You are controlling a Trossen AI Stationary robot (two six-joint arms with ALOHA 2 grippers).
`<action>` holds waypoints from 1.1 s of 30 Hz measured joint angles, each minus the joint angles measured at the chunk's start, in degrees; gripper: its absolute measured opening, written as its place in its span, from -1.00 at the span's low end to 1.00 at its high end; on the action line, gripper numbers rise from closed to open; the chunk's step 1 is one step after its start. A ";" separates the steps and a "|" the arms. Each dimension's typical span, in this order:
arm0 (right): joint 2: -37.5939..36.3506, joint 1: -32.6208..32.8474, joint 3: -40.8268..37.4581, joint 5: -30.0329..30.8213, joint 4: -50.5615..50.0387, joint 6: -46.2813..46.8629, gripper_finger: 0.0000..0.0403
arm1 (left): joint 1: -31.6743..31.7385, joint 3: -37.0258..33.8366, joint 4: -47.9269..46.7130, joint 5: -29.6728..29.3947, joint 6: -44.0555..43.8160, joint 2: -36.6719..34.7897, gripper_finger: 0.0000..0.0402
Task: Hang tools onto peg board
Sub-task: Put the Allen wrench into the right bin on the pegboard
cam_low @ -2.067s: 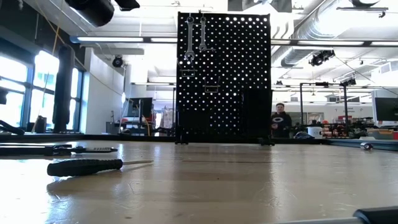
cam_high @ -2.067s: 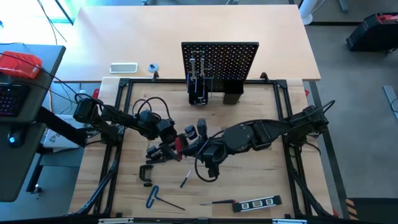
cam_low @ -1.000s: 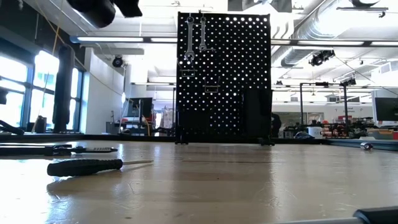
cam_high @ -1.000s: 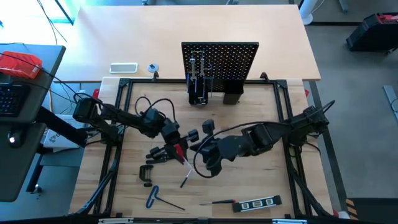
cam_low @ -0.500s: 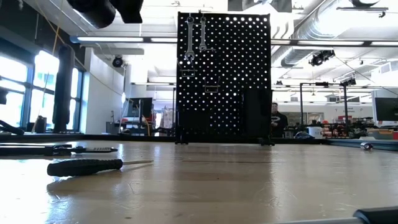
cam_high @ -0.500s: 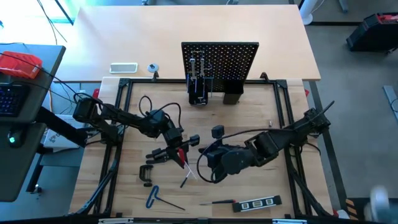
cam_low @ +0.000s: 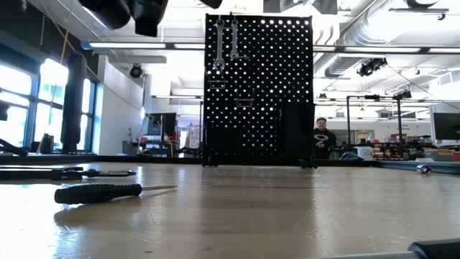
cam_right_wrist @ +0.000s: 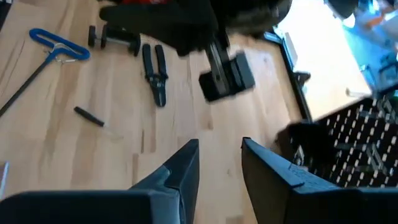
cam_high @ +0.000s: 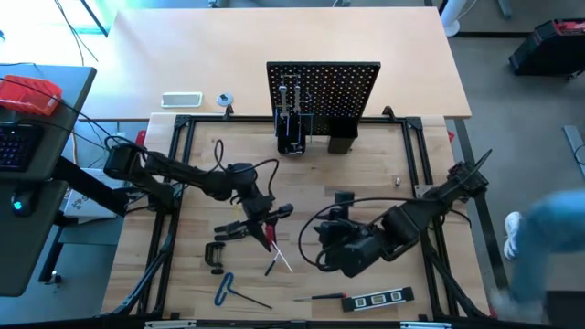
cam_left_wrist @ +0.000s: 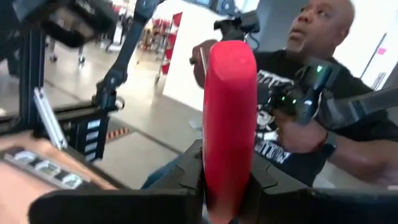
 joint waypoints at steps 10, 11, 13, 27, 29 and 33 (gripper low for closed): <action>-0.09 2.01 -0.72 0.76 -8.20 13.87 -0.43 | 1.55 -0.02 -27.61 -7.95 14.99 -10.19 -0.80; -0.11 2.17 -1.31 1.19 -8.55 14.83 -0.43 | 1.76 -0.02 -31.01 -9.47 16.68 -11.70 -0.80; -0.11 2.49 -2.92 1.79 -9.26 16.50 -0.44 | 2.13 0.07 -36.88 -13.02 19.93 -14.65 -0.80; -0.04 1.09 -16.50 3.17 6.33 16.04 -0.44 | 1.41 7.97 -72.81 -40.09 38.08 -21.51 -0.80; -0.04 0.26 -17.70 3.06 10.72 14.29 -0.44 | 1.02 8.50 -74.69 -42.41 38.66 -21.27 -0.80; -0.02 -1.34 -19.14 1.89 18.44 8.94 -0.44 | 0.06 9.23 -77.14 -46.32 39.80 -20.86 -0.80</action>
